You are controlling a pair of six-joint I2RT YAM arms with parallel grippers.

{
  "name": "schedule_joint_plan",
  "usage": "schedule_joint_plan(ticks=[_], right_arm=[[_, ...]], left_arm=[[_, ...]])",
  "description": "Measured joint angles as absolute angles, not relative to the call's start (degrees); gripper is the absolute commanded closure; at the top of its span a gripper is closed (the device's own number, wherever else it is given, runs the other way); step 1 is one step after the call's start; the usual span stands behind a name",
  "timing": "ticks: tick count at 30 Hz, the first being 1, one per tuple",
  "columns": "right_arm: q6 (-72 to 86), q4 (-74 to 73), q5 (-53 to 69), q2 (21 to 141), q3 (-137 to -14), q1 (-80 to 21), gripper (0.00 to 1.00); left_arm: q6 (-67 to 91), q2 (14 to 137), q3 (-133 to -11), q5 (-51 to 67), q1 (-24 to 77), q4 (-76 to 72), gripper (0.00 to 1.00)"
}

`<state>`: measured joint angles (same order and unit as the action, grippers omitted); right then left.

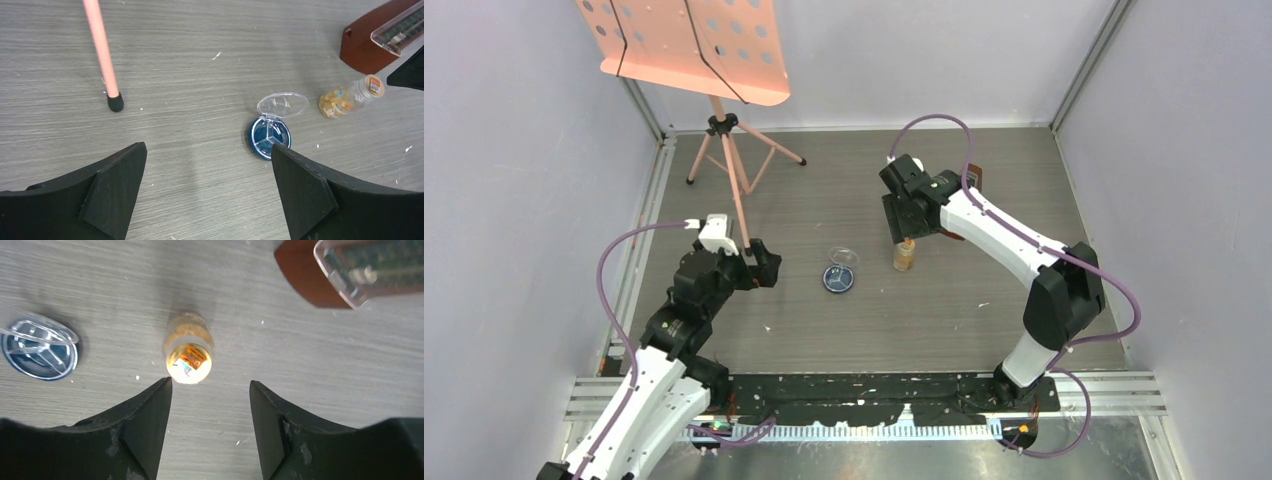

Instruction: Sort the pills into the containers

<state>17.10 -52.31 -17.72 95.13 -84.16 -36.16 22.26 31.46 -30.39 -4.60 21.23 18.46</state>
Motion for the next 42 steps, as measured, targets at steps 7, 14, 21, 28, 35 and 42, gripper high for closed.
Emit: schedule_joint_plan(ticks=[7,14,21,28,35,42], right_arm=[[19.1,-53.7,-16.4,95.5,-82.3,-35.5,0.22],[18.8,-51.2,-13.3,96.9,-82.1,-34.6,0.16],[18.8,-49.2,-9.2,99.4,-81.2,-32.6,0.28],[18.6,-48.8,-7.6,100.9,-80.7,-32.0,0.58],[18.2,-49.1,-6.6,101.0,-80.9,-32.0,0.72],[17.0,-51.6,-3.7,101.0,-83.3,-32.0,0.72]], left_arm=[[22.0,34.0,-30.4,-0.5,21.2,17.4,0.01],[21.5,33.4,-30.4,0.6,21.2,17.3,0.01],[20.3,32.4,-30.4,1.5,21.2,16.9,0.01],[20.0,33.8,-30.4,2.3,21.2,16.6,0.01],[19.0,35.9,-30.4,4.1,21.2,15.9,0.01],[18.0,38.2,-30.3,12.3,21.3,8.7,0.01]])
